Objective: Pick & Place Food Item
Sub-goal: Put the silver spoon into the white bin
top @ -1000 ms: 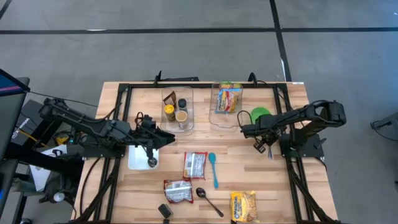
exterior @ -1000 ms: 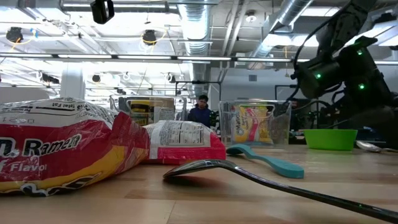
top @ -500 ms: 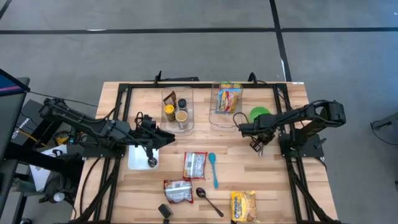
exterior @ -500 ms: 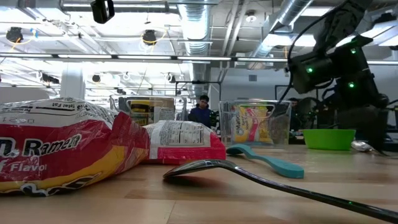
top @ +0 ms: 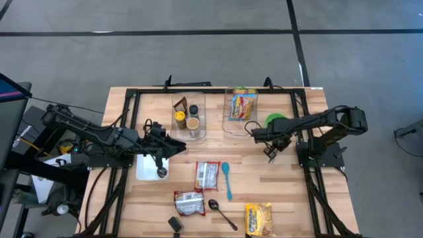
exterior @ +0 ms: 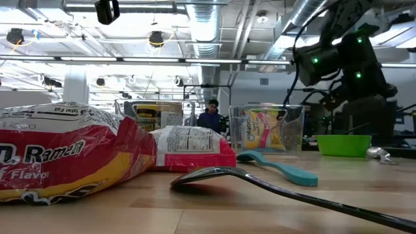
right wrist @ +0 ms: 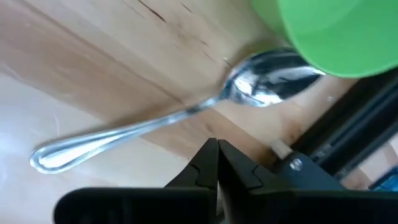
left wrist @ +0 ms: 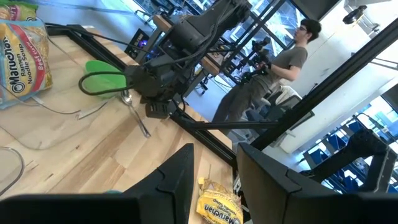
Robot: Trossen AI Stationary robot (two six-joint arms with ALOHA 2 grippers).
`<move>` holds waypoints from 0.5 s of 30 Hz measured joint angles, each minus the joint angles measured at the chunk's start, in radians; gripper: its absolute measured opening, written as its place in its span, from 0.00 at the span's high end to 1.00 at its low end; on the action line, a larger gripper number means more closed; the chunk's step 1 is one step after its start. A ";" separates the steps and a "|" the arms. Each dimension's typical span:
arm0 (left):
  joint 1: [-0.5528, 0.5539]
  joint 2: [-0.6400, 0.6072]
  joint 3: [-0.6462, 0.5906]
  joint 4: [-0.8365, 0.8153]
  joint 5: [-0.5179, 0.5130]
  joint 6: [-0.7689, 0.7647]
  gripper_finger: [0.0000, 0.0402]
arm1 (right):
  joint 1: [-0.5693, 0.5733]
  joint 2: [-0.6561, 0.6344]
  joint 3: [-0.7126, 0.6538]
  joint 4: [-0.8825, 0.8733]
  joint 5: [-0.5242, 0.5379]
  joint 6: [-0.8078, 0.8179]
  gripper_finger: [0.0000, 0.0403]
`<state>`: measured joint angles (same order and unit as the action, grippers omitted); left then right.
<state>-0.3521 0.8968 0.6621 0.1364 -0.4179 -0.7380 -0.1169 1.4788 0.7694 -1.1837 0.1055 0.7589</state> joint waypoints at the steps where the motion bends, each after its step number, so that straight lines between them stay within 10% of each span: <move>1: 0.000 0.000 0.000 0.000 0.000 0.000 0.71 | 0.003 0.000 0.014 -0.017 0.000 0.007 1.00; 15: 0.000 0.000 0.000 -0.001 0.000 0.000 0.71 | 0.134 -0.041 0.112 -0.061 -0.020 0.517 1.00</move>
<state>-0.3521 0.8967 0.6621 0.1356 -0.4179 -0.7380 0.0172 1.4382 0.8817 -1.2447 0.0856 1.2760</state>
